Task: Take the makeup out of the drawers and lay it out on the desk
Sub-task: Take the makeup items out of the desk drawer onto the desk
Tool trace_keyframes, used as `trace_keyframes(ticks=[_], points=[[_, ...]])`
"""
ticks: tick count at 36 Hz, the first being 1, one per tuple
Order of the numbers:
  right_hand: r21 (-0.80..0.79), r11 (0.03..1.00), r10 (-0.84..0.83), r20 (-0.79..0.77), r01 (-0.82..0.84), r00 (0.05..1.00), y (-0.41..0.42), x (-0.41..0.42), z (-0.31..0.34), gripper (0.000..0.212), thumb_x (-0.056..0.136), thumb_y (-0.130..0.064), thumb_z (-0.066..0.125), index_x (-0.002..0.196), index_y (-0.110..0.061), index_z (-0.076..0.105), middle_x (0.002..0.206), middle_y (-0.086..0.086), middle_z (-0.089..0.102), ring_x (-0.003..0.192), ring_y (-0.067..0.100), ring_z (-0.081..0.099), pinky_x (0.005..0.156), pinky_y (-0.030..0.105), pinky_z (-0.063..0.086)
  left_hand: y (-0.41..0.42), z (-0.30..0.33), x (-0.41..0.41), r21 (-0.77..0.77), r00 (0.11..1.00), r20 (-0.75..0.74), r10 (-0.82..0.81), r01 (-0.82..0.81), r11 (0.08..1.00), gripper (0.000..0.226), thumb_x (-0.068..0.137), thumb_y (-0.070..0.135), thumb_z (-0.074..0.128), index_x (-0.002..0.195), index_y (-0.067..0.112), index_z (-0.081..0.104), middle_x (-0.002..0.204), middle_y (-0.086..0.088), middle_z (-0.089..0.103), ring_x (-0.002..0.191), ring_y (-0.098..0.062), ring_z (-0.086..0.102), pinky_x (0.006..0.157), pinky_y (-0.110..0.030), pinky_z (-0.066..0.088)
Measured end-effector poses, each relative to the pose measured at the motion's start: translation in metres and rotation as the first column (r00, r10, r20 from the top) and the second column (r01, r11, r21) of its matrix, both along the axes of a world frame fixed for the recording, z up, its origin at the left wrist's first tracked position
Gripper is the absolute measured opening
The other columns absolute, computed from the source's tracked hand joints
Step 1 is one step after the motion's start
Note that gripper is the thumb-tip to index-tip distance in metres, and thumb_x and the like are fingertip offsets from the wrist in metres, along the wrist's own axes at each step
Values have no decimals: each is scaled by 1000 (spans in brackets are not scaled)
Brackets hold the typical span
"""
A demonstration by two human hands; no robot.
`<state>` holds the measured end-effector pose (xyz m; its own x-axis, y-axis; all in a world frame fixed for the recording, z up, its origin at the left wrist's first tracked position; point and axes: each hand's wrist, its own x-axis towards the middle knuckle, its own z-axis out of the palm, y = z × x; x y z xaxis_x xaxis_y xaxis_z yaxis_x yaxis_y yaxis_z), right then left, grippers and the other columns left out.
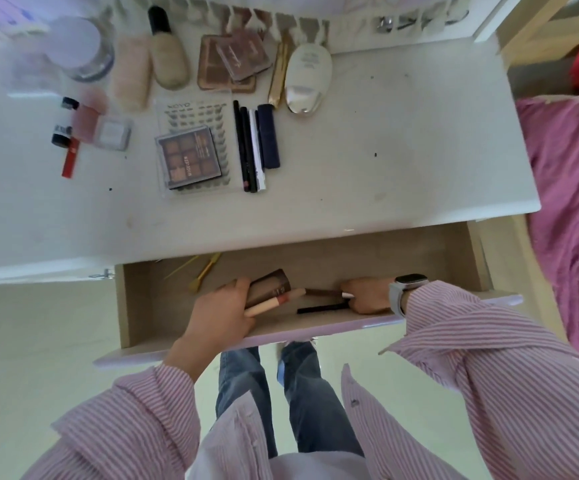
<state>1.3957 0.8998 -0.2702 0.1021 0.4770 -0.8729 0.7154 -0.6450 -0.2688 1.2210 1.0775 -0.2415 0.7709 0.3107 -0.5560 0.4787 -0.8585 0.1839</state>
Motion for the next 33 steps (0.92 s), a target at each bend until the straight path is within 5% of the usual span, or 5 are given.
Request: trace_keyframes(ticks=[10, 14, 21, 28, 33], points=[[8, 995, 102, -17, -102, 995, 13, -6, 18, 20, 97, -10, 38, 112, -8, 51, 83, 2, 47, 82, 20, 43, 68, 23, 30, 10, 15, -12, 7, 995, 35, 91, -91, 996, 31, 85, 30, 54, 112, 21, 43, 90, 5, 57, 70, -16, 52, 62, -24, 38], [32, 998, 53, -27, -52, 998, 10, -5, 39, 25, 98, -12, 38, 119, -7, 47, 97, 10, 57, 81, 20, 44, 68, 24, 31, 11, 27, -15, -21, 981, 64, 182, -181, 983, 28, 85, 31, 54, 108, 21, 42, 82, 7, 50, 67, -17, 48, 64, -26, 39], [100, 971, -200, -172, 219, 965, 5, 19, 90, 16, 99, -21, 38, 83, -23, 43, 76, -6, 52, 64, 8, 47, 57, 20, 35, 13, 61, 3, -158, 916, 194, 352, -326, 932, 21, 81, 31, 59, 90, 25, 42, 76, 8, 55, 66, -15, 55, 59, -28, 38], [119, 551, -680, -511, 826, 527, 10, 58, 121, 6, 98, -10, 41, 97, -10, 47, 80, 6, 54, 67, 15, 56, 64, 24, 50, 3, 84, 74, -316, 854, 242, 460, -379, 870, 31, 83, 26, 58, 109, 20, 41, 83, 3, 57, 72, -17, 59, 63, -32, 48], [284, 270, -827, -422, 920, 373, 39, 80, 117, 7, 99, -9, 38, 99, -8, 44, 76, 10, 50, 60, 18, 50, 58, 27, 46, -10, 77, 135, -369, 802, 263, 536, -429, 824, 35, 87, 25, 56, 115, 13, 40, 97, -6, 58, 80, -21, 58, 67, -32, 48]])
